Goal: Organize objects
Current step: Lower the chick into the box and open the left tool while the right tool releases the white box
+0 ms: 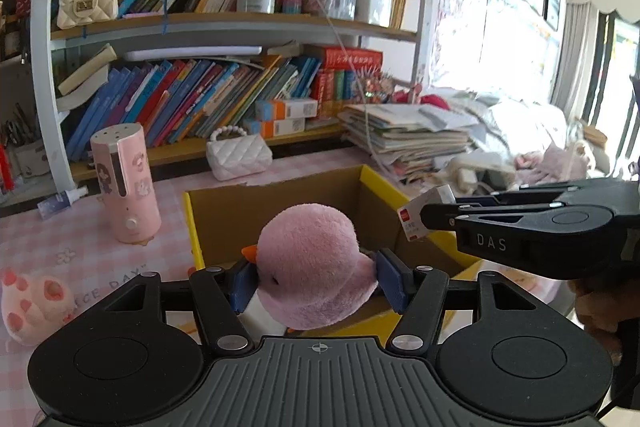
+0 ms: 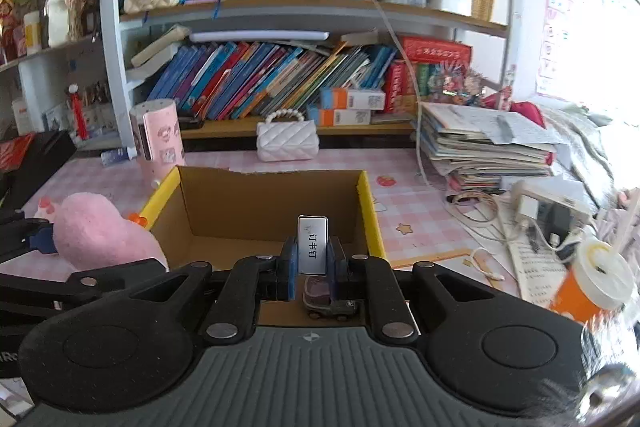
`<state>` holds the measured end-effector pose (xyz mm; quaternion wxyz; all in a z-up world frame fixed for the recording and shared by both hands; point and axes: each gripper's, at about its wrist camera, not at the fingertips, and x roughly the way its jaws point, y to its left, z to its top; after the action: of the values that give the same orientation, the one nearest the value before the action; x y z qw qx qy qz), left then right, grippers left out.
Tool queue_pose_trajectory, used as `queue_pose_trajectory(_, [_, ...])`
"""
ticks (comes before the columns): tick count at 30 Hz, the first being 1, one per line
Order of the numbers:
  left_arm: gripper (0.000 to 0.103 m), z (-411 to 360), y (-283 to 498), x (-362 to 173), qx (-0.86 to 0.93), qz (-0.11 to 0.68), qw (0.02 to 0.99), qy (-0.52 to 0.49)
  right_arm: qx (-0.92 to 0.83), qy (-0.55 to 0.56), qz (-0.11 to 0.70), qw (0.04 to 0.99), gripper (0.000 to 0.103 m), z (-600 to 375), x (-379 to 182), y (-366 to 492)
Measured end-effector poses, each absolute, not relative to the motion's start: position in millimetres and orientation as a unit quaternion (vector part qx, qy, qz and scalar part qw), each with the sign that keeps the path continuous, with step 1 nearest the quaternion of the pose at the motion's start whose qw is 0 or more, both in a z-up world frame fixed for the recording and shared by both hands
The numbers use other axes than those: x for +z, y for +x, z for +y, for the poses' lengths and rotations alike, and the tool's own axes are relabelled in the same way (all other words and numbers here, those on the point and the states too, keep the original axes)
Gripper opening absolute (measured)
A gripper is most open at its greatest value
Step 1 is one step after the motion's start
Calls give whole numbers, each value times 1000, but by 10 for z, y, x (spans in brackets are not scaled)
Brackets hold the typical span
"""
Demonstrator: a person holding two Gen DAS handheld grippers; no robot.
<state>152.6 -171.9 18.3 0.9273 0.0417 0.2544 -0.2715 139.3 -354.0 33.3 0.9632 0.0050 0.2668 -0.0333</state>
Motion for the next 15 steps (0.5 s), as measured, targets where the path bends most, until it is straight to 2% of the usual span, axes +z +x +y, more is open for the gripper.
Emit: queue_pose_trajectory(15, [62,-2021,1934,-162,-231,300,918,113,37,-40,339,939,14,-3590,-45,2111])
